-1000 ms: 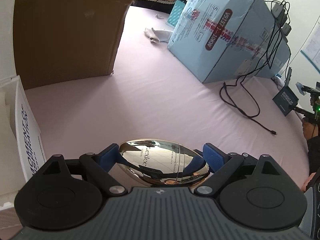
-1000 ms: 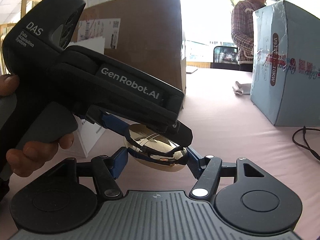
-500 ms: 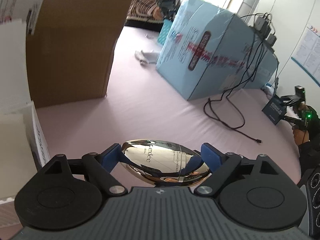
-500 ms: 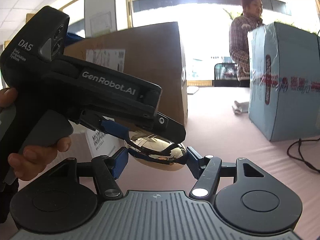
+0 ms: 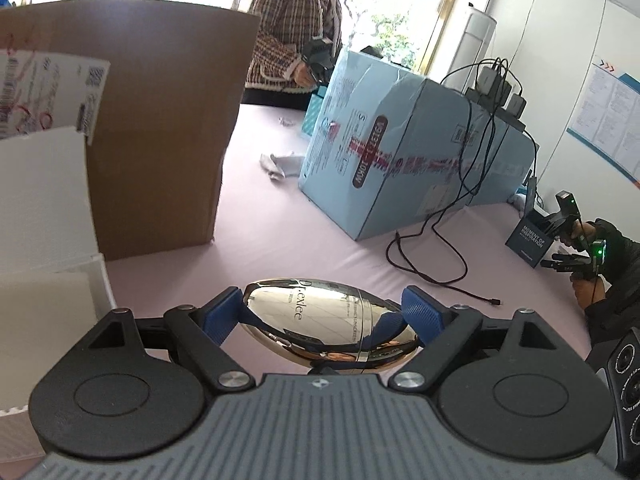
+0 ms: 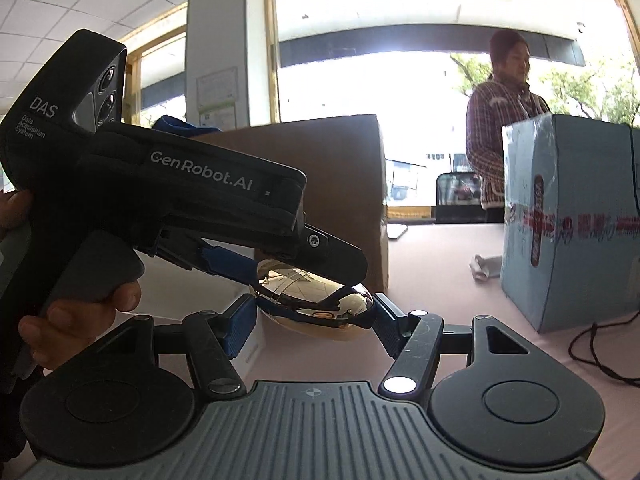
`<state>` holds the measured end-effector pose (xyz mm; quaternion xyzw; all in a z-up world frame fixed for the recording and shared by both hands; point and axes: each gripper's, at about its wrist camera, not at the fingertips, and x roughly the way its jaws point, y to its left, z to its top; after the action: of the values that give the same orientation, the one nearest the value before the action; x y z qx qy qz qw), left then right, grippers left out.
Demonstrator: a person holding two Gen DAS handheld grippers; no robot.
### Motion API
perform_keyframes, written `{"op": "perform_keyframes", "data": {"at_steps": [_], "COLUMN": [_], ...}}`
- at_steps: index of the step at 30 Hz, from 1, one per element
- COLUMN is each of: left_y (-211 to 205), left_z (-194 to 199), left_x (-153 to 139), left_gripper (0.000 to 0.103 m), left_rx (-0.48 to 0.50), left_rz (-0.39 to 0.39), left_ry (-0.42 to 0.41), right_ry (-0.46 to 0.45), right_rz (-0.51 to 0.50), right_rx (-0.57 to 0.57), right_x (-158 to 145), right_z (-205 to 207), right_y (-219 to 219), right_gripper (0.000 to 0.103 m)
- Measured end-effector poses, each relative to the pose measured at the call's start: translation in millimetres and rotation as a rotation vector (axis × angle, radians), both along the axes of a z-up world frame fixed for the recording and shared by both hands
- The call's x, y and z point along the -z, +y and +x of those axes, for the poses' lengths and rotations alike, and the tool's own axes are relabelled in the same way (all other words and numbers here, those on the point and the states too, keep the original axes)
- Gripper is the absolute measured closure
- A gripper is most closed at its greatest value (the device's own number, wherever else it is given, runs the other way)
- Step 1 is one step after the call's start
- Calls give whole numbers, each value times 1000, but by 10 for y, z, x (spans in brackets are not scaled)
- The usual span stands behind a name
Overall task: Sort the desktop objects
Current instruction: 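Lift the gold egg with the left gripper and carry it into the white foam box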
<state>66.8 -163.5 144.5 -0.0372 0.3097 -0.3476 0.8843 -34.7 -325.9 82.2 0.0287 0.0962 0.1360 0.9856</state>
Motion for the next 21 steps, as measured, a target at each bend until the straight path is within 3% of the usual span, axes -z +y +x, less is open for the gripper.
{"op": "perform_keyframes", "data": {"at_steps": [21], "left_y": [606], "left_z": [-355], "left_x": [-233], "left_gripper": [18], "left_rx": [-57], "left_rz": [-46], "left_ry": [-89], "right_ry": [-68], "right_rz": [-45], "right_rx": [-54], "right_x": [-210], "right_z": [-185], "right_y": [522], "right_gripper": [43]}}
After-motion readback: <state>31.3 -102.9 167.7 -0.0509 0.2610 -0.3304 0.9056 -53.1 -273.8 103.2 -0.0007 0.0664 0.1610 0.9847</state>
